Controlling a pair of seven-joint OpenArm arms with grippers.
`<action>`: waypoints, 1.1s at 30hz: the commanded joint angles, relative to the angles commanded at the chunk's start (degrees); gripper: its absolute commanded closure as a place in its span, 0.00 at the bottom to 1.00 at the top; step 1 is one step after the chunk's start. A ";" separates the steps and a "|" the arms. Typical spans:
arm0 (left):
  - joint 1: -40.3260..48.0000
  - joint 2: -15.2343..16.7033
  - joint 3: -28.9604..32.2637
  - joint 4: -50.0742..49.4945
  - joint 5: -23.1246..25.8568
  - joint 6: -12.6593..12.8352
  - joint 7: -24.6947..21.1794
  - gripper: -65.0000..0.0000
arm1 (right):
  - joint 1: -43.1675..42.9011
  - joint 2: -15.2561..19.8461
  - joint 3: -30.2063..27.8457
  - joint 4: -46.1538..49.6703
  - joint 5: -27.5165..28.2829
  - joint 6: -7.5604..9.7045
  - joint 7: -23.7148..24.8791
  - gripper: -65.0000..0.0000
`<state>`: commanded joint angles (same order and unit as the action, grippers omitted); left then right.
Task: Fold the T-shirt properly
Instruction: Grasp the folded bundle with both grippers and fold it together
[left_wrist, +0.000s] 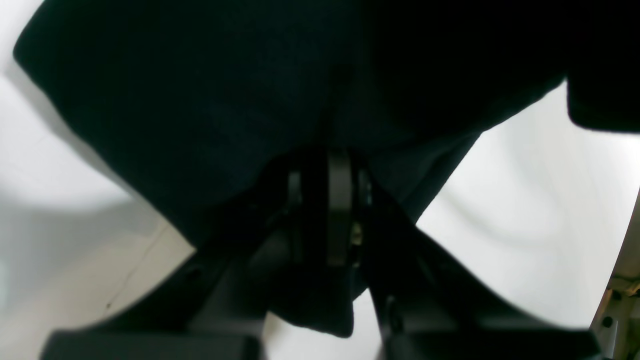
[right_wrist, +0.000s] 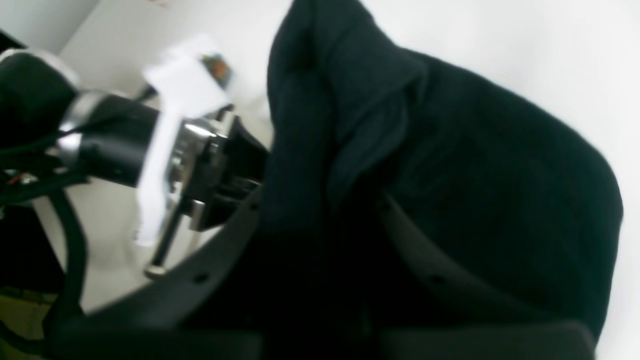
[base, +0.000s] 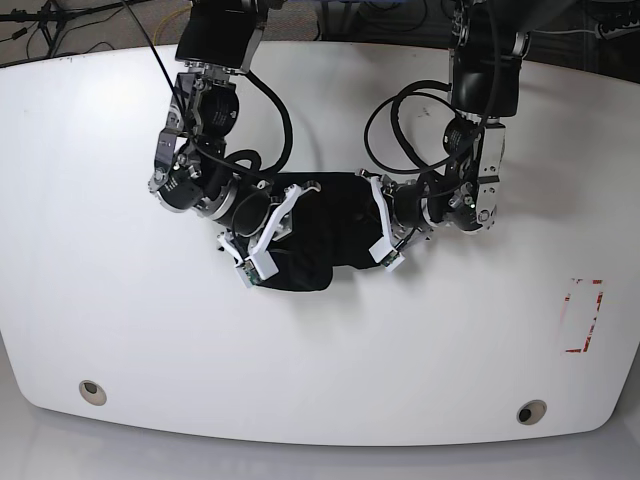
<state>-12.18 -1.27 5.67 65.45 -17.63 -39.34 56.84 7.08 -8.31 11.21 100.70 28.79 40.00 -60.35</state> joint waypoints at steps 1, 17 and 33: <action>0.00 0.00 0.00 0.00 0.00 0.00 0.00 0.93 | 0.18 0.00 0.00 -0.44 0.18 -0.04 0.00 1.00; -0.09 0.00 -0.09 0.00 0.00 -0.09 0.00 0.93 | 1.76 -0.35 -4.04 -4.66 0.18 -1.54 1.93 0.73; -0.88 0.00 -0.35 0.09 -2.55 -0.18 0.00 0.79 | 1.49 0.26 -5.01 -4.22 0.44 -5.41 5.36 0.47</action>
<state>-13.05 -1.27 5.32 65.54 -20.18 -39.52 56.84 8.57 -8.04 6.20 96.48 29.23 34.59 -54.99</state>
